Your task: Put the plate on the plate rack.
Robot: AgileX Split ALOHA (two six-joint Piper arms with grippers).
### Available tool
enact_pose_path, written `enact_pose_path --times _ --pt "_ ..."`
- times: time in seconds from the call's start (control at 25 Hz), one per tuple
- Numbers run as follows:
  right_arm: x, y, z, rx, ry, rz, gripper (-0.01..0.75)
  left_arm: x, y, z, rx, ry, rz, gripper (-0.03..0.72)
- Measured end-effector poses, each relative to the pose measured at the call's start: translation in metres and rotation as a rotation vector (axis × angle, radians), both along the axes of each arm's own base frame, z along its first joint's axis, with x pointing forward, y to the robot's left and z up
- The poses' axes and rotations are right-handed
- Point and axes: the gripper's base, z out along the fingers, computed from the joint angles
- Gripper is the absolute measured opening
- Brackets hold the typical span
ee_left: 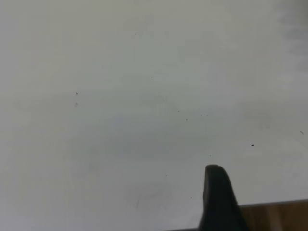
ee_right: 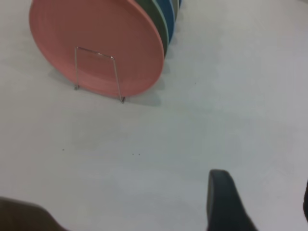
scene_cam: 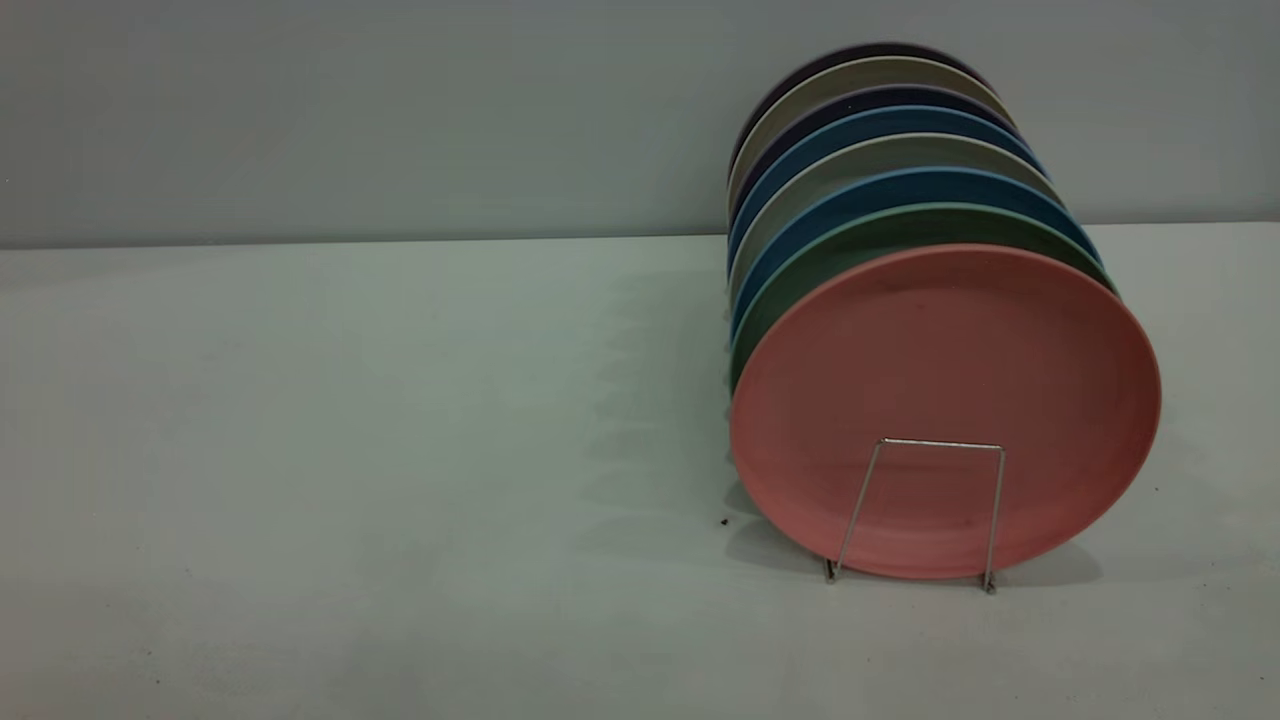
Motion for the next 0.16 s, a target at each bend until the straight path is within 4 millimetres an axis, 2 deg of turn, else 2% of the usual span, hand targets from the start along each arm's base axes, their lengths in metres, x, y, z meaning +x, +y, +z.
enact_pose_path --times 0.16 --pt "0.0000 0.0000 0.0000 0.000 0.000 0.000 0.406 0.0000 0.0000 0.0000 0.000 0.000 0.000 0.469"
